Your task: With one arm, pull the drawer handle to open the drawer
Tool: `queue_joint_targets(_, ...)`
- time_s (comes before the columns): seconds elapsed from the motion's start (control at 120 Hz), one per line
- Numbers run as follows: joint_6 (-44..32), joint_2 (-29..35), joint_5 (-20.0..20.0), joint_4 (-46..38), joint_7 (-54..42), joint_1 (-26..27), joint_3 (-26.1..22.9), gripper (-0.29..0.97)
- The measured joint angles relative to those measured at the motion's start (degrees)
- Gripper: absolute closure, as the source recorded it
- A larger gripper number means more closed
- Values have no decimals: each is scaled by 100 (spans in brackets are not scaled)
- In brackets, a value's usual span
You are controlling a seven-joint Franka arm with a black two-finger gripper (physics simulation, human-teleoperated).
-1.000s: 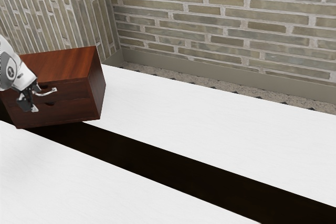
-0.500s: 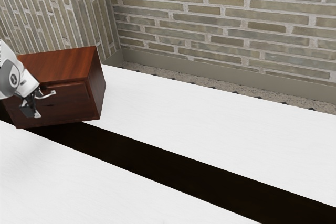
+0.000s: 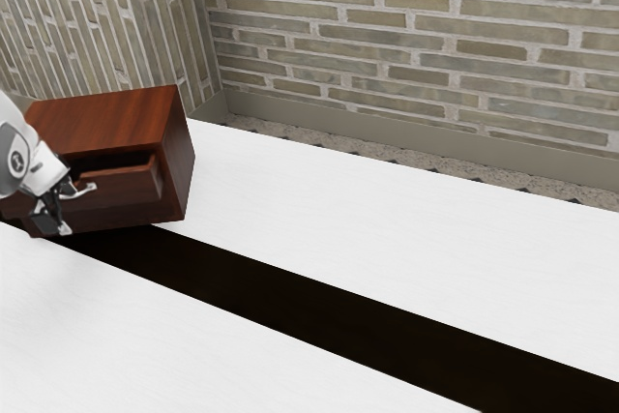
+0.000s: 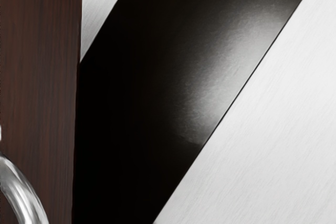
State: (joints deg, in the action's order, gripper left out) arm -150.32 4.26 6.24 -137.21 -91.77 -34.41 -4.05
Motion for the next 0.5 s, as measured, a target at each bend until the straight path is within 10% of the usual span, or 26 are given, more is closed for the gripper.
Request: queue_joint_targets(0.5,13,864,201,-913,6,53,6,3)
